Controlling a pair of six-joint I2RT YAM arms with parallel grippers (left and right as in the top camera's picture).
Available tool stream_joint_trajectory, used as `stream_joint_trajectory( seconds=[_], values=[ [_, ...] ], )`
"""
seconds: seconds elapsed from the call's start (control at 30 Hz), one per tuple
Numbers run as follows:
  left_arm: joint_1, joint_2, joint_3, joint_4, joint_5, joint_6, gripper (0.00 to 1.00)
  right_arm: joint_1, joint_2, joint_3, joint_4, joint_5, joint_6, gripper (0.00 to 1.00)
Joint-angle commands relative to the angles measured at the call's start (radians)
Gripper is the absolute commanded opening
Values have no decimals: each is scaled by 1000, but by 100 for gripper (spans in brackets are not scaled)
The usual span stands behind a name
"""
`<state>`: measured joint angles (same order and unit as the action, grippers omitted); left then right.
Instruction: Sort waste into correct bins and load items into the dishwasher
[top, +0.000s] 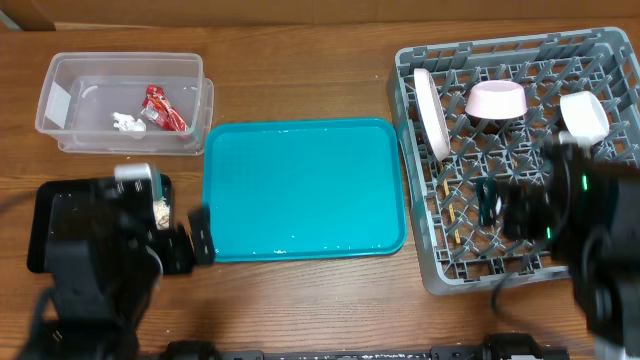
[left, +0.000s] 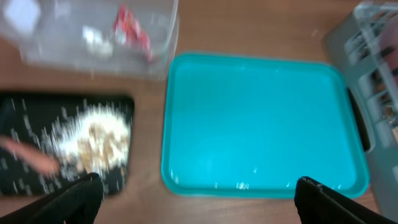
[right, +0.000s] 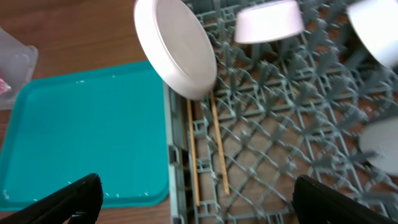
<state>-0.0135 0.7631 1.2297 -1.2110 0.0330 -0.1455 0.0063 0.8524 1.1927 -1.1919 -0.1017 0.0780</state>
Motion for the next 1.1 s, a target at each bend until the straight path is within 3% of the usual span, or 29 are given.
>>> stream_joint_trajectory(
  seconds=[0.0,0.27,0.63,0.77,1.07],
  values=[
    [-6,-100,-157,22,-36,-135,100,-3,-109,-67,-30,47,1,100],
    [-6,-121,-275,8,-37,-184,100,-3,-154,-69,-146,45,0,100],
    [-6,-117,-306,-1,-37,-184,100,-3,-154,-69,-150,50,0,100],
    [-6,-117,-306,-1,-37,-184,100,-2,-158,-70,-150,201,0,100],
    [-6,-117,-306,-1,-37,-184,100,0,-234,-70,-140,173,0,100]
  ],
)
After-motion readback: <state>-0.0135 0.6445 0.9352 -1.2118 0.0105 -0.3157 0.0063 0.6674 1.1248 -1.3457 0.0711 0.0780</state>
